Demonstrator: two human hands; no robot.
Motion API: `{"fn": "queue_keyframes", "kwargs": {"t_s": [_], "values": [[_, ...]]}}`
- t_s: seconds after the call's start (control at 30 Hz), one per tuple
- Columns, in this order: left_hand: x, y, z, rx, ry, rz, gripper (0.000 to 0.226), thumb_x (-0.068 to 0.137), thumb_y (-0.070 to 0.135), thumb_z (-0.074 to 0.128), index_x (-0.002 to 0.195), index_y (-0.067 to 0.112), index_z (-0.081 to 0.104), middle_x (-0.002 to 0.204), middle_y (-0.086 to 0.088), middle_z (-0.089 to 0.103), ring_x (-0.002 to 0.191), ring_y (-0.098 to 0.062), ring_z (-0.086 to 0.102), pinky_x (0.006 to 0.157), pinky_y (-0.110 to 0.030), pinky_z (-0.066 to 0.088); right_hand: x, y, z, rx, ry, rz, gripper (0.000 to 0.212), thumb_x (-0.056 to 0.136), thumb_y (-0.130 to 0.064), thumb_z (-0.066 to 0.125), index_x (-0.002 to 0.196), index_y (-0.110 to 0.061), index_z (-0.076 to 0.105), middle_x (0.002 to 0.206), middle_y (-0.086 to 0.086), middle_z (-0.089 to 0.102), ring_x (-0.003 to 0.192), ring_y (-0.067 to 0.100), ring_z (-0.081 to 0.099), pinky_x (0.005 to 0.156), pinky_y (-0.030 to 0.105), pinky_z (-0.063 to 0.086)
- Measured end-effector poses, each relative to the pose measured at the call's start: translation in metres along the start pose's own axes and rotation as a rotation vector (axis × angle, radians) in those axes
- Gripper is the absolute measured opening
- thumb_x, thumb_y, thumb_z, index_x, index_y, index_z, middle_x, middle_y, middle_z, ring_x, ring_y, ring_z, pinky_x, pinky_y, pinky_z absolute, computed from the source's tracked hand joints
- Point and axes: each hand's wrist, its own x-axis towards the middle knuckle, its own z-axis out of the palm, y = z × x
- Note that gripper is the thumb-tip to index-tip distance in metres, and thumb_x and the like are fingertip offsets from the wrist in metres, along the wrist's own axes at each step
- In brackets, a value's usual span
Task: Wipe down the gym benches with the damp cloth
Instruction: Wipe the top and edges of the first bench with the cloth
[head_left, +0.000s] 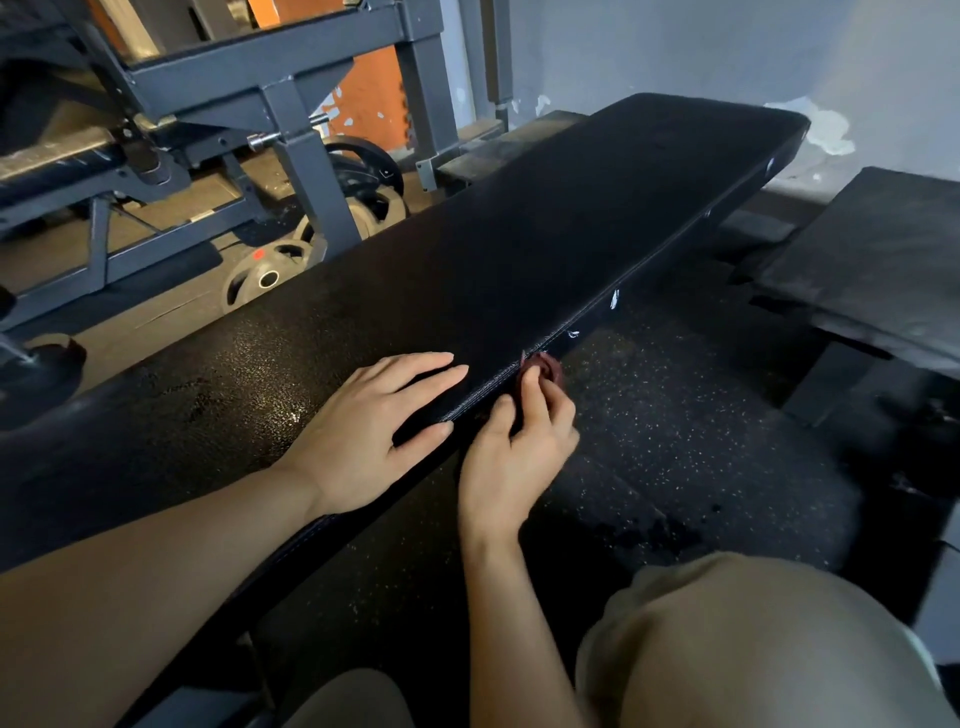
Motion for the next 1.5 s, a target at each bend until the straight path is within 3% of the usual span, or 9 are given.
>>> {"fn": "queue_keyframes", "kwargs": {"t_s": [0.27, 0.43, 0.63, 0.77, 0.93, 1.03, 1.17, 1.33, 1.5], "values": [[-0.001, 0.003, -0.002, -0.008, -0.009, -0.011, 0.055, 0.094, 0.051, 0.036, 0.147, 0.035, 0.035, 0.148, 0.020, 0.031, 0.138, -0.001, 0.027, 0.114, -0.034, 0.029, 0.045, -0.004, -0.007, 0.020, 0.010, 0.056, 0.038, 0.093, -0.003, 0.051, 0.127, -0.016, 0.062, 0.130, -0.002, 0.056, 0.118, 0.021, 0.043, 0.104, 0.028, 0.036], [0.000, 0.002, -0.001, 0.009, -0.001, 0.003, 0.055, 0.094, 0.049, 0.037, 0.147, 0.034, 0.036, 0.149, 0.018, 0.033, 0.138, -0.002, 0.029, 0.113, -0.034, 0.030, 0.003, -0.007, 0.002, -0.043, 0.025, -0.162, 0.039, 0.091, -0.004, 0.049, 0.126, -0.016, 0.063, 0.129, -0.001, 0.055, 0.114, 0.020, 0.042, 0.096, 0.023, 0.034], [0.000, 0.002, 0.000, 0.016, 0.009, -0.003, 0.055, 0.094, 0.053, 0.036, 0.146, 0.036, 0.036, 0.148, 0.020, 0.034, 0.137, 0.001, 0.027, 0.111, -0.026, 0.024, 0.044, 0.002, -0.007, 0.034, -0.034, 0.173, 0.040, 0.095, -0.004, 0.050, 0.133, -0.013, 0.057, 0.134, -0.003, 0.054, 0.118, 0.012, 0.045, 0.092, 0.008, 0.023], [0.002, 0.005, -0.003, 0.044, 0.009, -0.014, 0.058, 0.090, 0.053, 0.037, 0.144, 0.032, 0.043, 0.145, 0.015, 0.041, 0.135, -0.003, 0.034, 0.109, -0.025, 0.027, 0.007, -0.010, -0.007, -0.076, -0.104, 0.033, 0.041, 0.097, -0.009, 0.047, 0.138, -0.015, 0.052, 0.141, -0.008, 0.047, 0.123, 0.014, 0.034, 0.103, 0.018, 0.027], [0.033, 0.025, -0.017, 0.086, -0.052, -0.061, 0.043, 0.097, 0.042, 0.045, 0.136, 0.024, 0.049, 0.127, 0.008, 0.047, 0.117, -0.013, 0.046, 0.096, -0.028, 0.039, 0.056, -0.025, -0.005, -0.193, -0.057, 0.158, 0.038, 0.095, -0.002, 0.040, 0.127, -0.007, 0.060, 0.138, 0.003, 0.052, 0.114, 0.026, 0.044, 0.098, 0.029, 0.034], [0.054, 0.035, -0.013, 0.026, -0.083, -0.090, 0.044, 0.103, 0.032, 0.038, 0.146, 0.023, 0.039, 0.149, 0.007, 0.036, 0.136, -0.011, 0.033, 0.111, -0.032, 0.029, 0.048, -0.042, -0.012, -0.297, -0.207, 0.161, 0.036, 0.090, -0.004, 0.042, 0.123, -0.007, 0.057, 0.137, 0.009, 0.050, 0.115, 0.029, 0.047, 0.104, 0.034, 0.031], [0.065, 0.037, 0.000, 0.004, -0.098, -0.076, 0.046, 0.105, 0.024, 0.030, 0.151, 0.024, 0.029, 0.159, 0.008, 0.022, 0.146, -0.007, 0.013, 0.118, -0.026, 0.009, 0.030, -0.051, -0.028, -0.375, -0.513, 0.138, 0.064, 0.087, -0.002, 0.045, 0.148, -0.010, 0.029, 0.155, 0.005, 0.024, 0.134, 0.033, 0.028, 0.114, 0.039, 0.028], [0.067, 0.030, 0.008, -0.002, -0.049, -0.067, 0.045, 0.105, 0.027, 0.031, 0.150, 0.030, 0.030, 0.157, 0.013, 0.024, 0.145, -0.003, 0.014, 0.119, -0.028, 0.012, 0.077, -0.055, -0.040, -0.468, -0.522, 0.048, 0.041, 0.085, -0.001, 0.052, 0.124, -0.008, 0.055, 0.131, 0.011, 0.049, 0.117, 0.029, 0.052, 0.102, 0.038, 0.045], [0.069, 0.028, 0.013, 0.006, -0.004, -0.057, 0.045, 0.105, 0.028, 0.029, 0.150, 0.031, 0.029, 0.156, 0.014, 0.025, 0.144, -0.001, 0.015, 0.117, -0.027, 0.013, 0.071, -0.041, -0.053, -0.585, -0.636, -0.106, 0.052, 0.089, -0.001, 0.055, 0.139, -0.003, 0.040, 0.145, 0.011, 0.038, 0.128, 0.023, 0.045, 0.106, 0.021, 0.031]]}}
